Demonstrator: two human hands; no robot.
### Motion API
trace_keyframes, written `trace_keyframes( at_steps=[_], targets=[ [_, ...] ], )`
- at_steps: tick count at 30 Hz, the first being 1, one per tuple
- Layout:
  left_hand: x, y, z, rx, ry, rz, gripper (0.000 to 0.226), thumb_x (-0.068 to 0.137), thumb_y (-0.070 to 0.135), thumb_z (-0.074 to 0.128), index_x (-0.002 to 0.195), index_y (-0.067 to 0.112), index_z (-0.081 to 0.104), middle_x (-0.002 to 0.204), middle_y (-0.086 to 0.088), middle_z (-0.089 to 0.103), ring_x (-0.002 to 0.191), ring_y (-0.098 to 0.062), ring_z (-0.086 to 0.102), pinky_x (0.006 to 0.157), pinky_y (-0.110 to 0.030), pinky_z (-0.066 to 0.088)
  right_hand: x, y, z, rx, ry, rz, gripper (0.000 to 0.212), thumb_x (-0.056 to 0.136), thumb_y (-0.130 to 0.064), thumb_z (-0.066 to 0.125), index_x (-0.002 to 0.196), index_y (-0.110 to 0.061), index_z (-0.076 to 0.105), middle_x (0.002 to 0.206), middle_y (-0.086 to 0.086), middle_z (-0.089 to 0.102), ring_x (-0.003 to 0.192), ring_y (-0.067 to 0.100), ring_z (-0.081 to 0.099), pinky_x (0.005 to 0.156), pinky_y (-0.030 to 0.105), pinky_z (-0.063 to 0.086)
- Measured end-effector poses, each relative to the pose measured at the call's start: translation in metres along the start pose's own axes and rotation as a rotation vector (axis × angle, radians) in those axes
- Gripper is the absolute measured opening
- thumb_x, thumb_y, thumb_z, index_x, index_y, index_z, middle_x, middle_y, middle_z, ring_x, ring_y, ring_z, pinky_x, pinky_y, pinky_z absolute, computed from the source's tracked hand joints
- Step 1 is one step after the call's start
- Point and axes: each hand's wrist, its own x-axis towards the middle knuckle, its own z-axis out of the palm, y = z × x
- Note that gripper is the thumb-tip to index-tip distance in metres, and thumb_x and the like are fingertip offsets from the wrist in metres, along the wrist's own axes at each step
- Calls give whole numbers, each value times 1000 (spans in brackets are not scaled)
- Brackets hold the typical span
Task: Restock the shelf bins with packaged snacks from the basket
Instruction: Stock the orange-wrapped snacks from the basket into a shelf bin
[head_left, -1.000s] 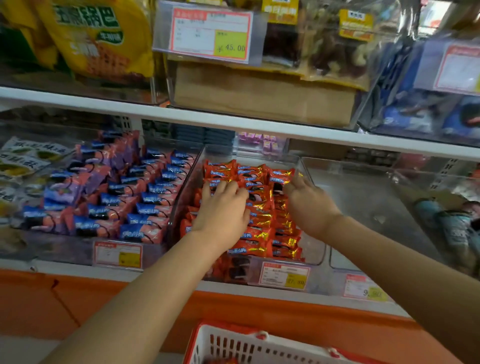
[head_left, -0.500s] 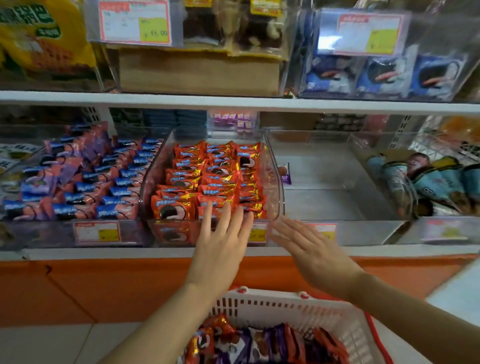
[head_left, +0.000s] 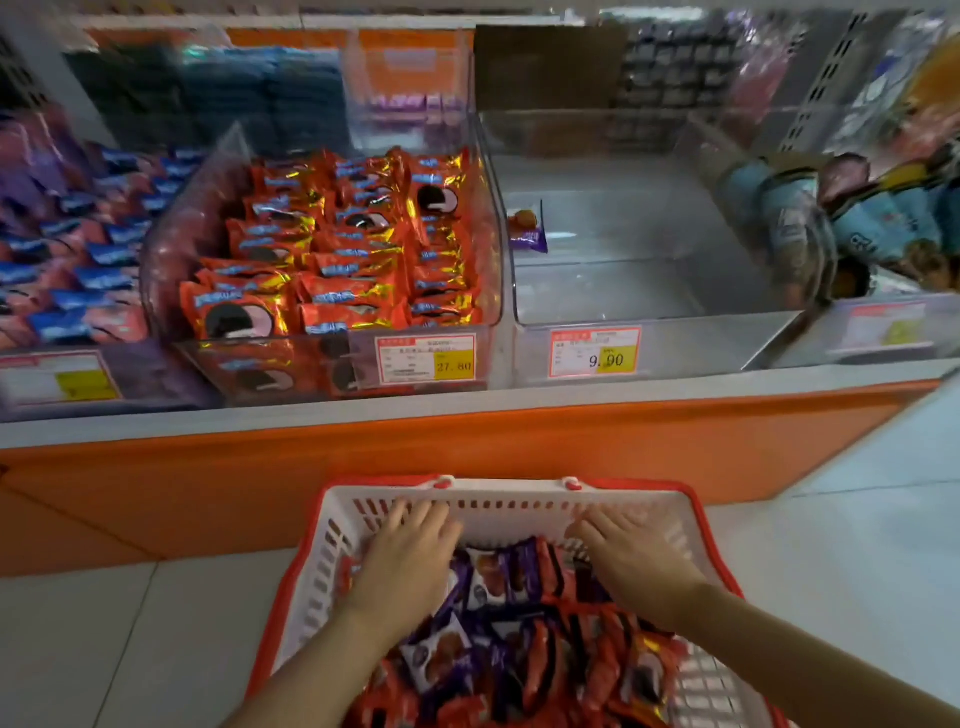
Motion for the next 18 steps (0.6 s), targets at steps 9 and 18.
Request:
trace_keyframes(
  at_steps=[9,18],
  targets=[
    [-26,-37,72,-36,-368,-239,65,88,9,44,149,21,22,155,-2,22,144,-21,17,119,-36,10,9,-24,76,326,-364,435,74,95,-49,45,151,-19,8,156,2,19,140,24,27,110,34,28],
    [-32,-38,73,-8,-412,-176,70,86,-6,45,148,19,24,147,-7,32,137,-28,29,115,-38,16,20,-36,86,494,-373,634,68,91,-23,56,146,-13,17,145,7,34,122,26,47,83,30,48]
  ],
)
